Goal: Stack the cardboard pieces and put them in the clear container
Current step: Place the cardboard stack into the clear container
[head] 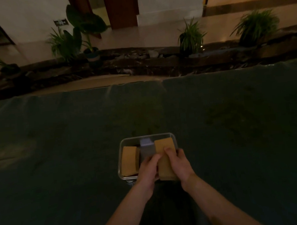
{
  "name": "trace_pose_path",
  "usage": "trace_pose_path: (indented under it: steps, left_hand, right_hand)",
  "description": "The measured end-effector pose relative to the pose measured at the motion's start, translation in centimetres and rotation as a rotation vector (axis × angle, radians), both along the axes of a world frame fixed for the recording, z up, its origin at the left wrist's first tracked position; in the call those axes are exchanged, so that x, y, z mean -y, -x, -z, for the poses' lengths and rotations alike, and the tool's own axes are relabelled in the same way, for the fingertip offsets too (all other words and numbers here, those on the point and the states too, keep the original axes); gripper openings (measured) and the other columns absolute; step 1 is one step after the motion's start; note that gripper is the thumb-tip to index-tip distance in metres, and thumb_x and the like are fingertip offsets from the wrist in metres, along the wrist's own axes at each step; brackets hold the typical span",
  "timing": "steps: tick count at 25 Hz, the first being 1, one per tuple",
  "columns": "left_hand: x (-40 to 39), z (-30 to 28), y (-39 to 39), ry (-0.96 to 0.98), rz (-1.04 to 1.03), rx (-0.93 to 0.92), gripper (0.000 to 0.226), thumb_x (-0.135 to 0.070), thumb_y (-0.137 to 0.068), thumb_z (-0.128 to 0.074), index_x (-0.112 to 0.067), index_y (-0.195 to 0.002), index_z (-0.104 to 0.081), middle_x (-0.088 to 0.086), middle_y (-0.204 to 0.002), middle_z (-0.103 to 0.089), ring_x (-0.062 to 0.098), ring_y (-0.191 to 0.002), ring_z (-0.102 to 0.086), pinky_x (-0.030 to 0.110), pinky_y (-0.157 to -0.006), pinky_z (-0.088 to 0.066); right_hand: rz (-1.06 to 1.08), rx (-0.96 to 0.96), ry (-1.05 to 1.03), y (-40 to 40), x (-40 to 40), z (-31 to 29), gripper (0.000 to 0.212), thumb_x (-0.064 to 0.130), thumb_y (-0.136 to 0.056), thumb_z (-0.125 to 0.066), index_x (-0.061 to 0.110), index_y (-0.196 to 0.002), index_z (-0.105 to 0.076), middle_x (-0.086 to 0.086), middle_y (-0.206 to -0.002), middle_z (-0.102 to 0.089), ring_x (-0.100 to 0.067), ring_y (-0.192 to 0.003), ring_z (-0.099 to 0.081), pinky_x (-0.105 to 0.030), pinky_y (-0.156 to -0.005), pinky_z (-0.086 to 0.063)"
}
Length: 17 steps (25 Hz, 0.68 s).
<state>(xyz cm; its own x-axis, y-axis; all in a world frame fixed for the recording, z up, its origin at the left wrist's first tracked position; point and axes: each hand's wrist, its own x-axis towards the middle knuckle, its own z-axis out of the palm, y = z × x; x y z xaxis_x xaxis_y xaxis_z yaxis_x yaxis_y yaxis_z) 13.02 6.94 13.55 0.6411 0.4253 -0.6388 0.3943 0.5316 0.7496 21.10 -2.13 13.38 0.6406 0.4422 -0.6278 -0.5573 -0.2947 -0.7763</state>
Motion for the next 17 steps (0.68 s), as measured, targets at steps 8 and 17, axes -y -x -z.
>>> trace_pose_path:
  steps: [8, 17]
  left_hand:
    - [-3.1, 2.2, -3.5, -0.09, 0.072, -0.07, 0.027, -0.038, -0.087, -0.067, -0.037, -0.113, -0.057, 0.002, -0.122, -0.061, 0.022, -0.108, -0.057, 0.037, -0.082, -0.048]
    - [-7.8, 7.2, -6.8, -0.013, 0.062, -0.225, 0.041, -0.033, -0.084, -0.071, -0.025, -0.121, -0.055, 0.005, -0.118, -0.062, 0.025, -0.105, -0.059, 0.036, -0.074, -0.049]
  right_hand:
    - [-0.098, 0.035, 0.086, -3.9, -2.0, 1.4, 0.052, 0.058, -0.091, -0.049, 0.033, -0.135, -0.038, 0.009, -0.101, -0.052, -0.012, -0.088, -0.052, -0.031, -0.067, -0.04]
    - [0.041, 0.185, 0.316, -9.8, -2.5, 5.4, 0.026, 0.035, -0.097, -0.051, 0.024, -0.116, -0.064, -0.002, -0.11, -0.065, -0.013, -0.089, -0.058, -0.033, -0.081, -0.047]
